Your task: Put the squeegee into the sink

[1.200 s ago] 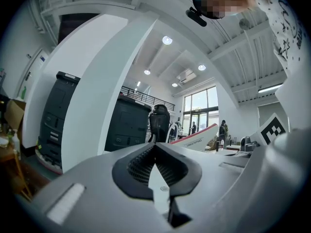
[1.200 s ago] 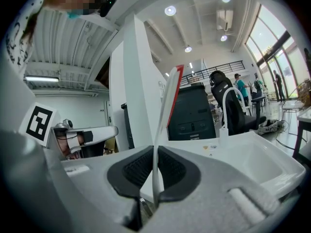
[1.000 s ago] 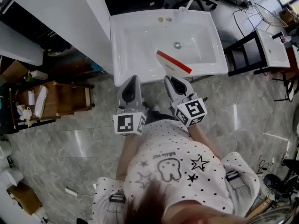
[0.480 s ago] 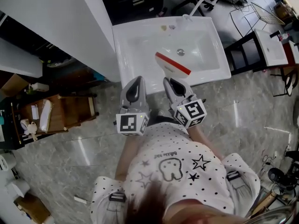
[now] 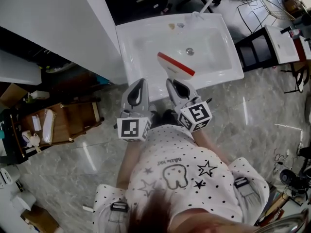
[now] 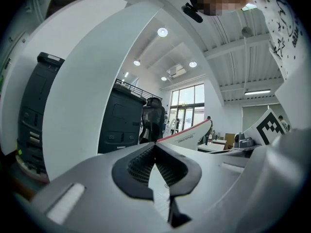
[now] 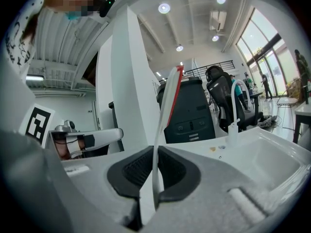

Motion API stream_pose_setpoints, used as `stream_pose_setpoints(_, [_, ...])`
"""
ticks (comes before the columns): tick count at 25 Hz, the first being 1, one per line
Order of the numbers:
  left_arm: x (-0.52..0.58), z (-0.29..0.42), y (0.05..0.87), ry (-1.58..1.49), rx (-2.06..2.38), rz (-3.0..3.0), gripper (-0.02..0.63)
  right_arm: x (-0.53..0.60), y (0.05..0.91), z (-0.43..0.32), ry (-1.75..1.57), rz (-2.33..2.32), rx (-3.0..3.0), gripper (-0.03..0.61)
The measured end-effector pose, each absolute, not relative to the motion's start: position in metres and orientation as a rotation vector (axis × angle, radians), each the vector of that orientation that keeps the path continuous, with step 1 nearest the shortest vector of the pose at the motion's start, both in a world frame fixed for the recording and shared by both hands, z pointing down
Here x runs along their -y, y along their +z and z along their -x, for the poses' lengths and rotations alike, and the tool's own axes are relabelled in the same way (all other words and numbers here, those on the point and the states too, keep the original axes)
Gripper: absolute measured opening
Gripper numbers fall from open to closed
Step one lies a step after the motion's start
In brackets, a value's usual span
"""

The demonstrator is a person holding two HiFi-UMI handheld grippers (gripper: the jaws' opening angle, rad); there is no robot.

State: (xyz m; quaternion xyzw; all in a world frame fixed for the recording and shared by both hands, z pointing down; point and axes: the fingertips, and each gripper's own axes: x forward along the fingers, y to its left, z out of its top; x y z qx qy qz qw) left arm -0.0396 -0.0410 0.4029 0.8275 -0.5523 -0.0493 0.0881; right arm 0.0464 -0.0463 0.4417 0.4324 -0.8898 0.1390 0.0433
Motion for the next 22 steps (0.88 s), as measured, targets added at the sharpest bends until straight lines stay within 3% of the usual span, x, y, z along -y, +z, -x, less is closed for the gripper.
stream_pose_setpoints(22, [0.071, 0.049, 0.402, -0.142, 1.707, -2.398, -0.005, 0.083, 0.442, -0.043, 0.461, -1.224, 2.725, 0.020])
